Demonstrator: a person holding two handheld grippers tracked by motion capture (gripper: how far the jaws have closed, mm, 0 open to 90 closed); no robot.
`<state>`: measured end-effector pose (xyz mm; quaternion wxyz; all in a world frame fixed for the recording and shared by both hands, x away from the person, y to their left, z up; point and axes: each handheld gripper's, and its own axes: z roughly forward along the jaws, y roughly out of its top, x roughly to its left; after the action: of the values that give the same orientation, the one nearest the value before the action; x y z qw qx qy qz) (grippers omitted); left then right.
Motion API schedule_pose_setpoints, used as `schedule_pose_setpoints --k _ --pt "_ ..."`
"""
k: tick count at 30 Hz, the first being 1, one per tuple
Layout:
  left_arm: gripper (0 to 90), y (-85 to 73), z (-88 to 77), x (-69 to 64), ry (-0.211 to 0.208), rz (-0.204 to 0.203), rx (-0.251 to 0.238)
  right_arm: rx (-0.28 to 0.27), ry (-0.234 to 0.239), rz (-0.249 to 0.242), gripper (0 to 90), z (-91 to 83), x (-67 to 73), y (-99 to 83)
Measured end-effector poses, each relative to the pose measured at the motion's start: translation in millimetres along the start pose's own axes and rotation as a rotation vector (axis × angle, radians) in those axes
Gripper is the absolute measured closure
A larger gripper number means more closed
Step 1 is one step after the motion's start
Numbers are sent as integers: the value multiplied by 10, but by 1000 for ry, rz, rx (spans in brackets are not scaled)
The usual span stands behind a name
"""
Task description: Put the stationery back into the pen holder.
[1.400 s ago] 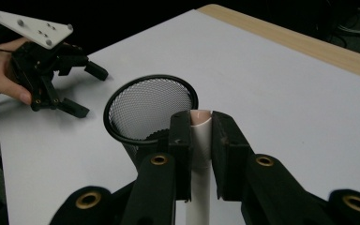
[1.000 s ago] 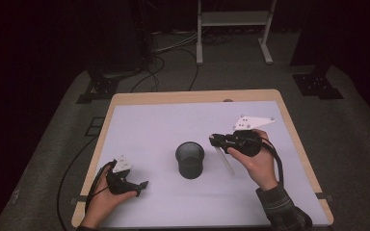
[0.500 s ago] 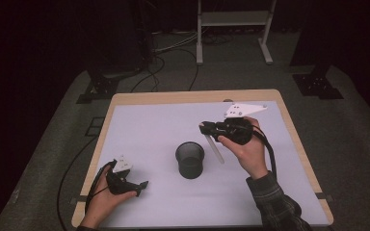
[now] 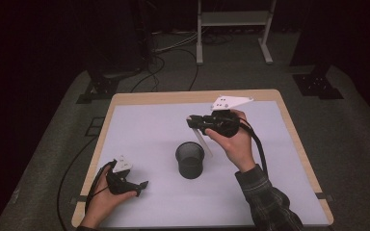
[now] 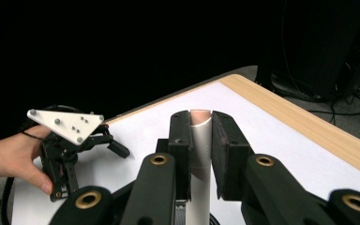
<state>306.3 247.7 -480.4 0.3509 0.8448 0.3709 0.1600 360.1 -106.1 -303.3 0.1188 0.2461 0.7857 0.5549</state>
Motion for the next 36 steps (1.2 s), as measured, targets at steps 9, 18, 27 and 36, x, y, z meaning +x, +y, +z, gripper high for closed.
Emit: schedule_pose_setpoints --k 9,18,27,36 --pt "3 0 1 0 1 0 -2 5 24 -4 780 182 41 59" --pt "3 0 1 -2 0 -3 -2 15 45 0 779 335 34 35" --pt "3 0 1 -1 -2 -2 -1 24 53 0 779 449 22 -22" --pt "3 0 1 -2 0 -1 -2 36 57 -13 779 480 33 -82"
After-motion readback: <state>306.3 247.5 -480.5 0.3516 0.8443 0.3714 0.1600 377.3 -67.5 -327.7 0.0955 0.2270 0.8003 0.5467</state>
